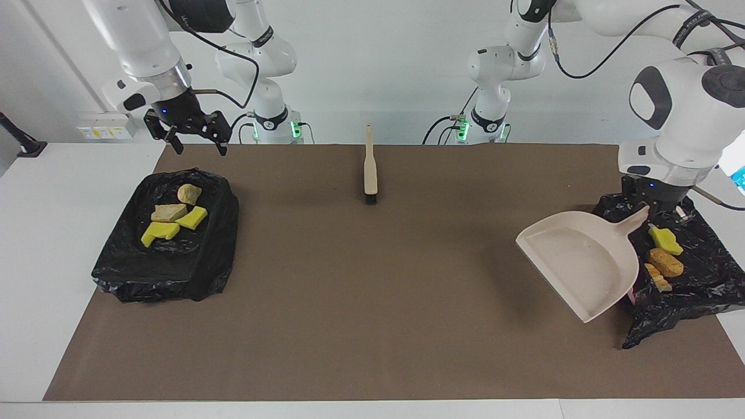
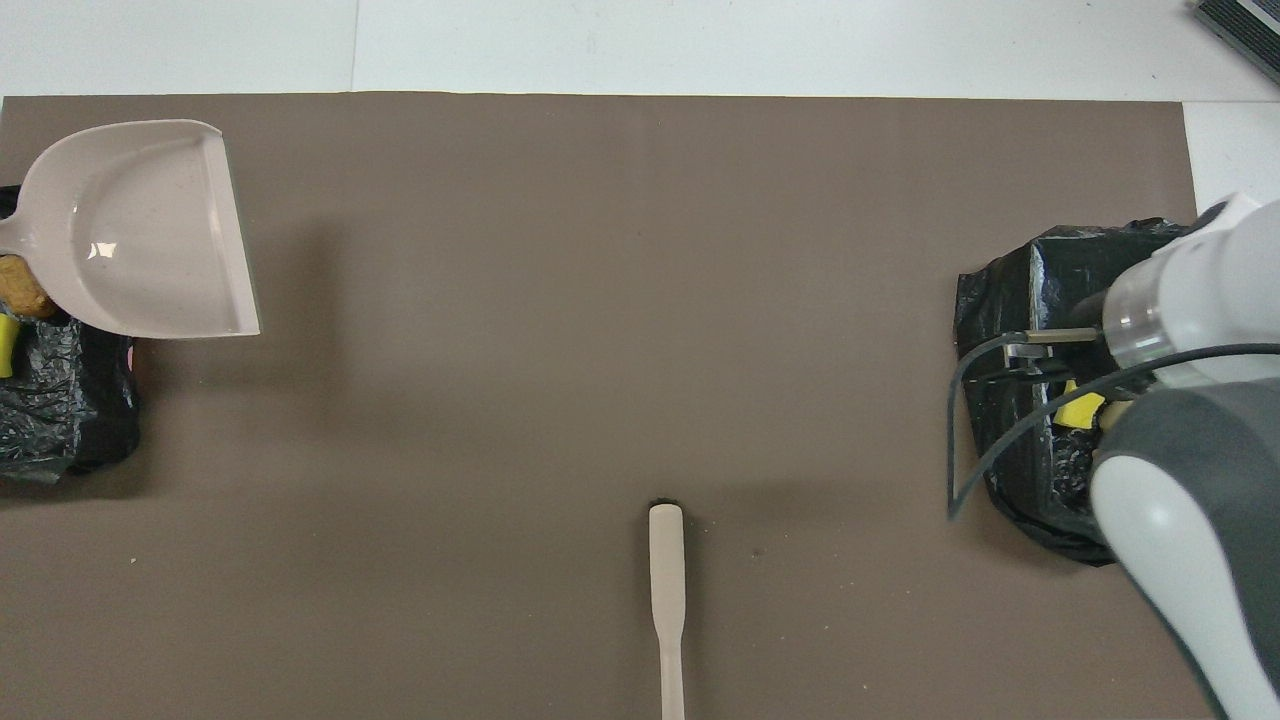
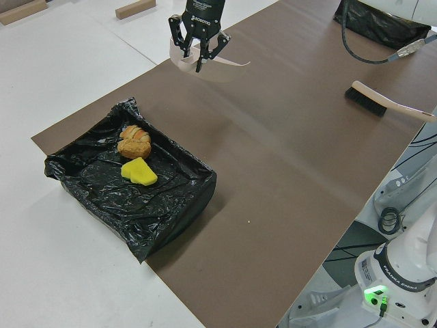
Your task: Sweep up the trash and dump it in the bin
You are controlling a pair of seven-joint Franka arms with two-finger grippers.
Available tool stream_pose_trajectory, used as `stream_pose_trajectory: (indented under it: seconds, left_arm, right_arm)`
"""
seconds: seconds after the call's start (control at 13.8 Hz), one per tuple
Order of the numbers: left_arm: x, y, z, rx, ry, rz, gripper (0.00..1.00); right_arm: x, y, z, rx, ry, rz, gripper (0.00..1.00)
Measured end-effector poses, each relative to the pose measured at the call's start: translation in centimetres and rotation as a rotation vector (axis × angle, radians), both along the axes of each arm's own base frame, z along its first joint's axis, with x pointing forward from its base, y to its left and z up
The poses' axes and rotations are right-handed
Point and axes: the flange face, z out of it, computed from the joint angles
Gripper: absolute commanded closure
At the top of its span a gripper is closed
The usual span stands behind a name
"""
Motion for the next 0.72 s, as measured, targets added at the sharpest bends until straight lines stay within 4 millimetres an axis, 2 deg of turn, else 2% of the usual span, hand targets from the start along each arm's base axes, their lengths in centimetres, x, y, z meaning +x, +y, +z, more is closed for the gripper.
stream_pose_trajectory:
  seconds: [0.22, 0.58, 0.72]
  left_arm:
    - [-2.5, -7.0, -1.5, -0.004, -0.009, 0.138, 1.0]
    - [-6.7, -18.3, -3.5, -0.059, -0.017, 0.361, 1.0]
    - [-8.6, -23.3, -4.9, -0.076, -0.027, 0.457, 1.0]
  right_arm:
    - [-0.9, -1.3, 1.5, 0.0, -0.011, -0.022, 0.0]
    - [-0.9, -0.8, 1.4, -0.006, -0.009, -0.017, 0.0]
    - [-1.0, -1.4, 1.4, -0.005, -0.003, -0.027, 0.0]
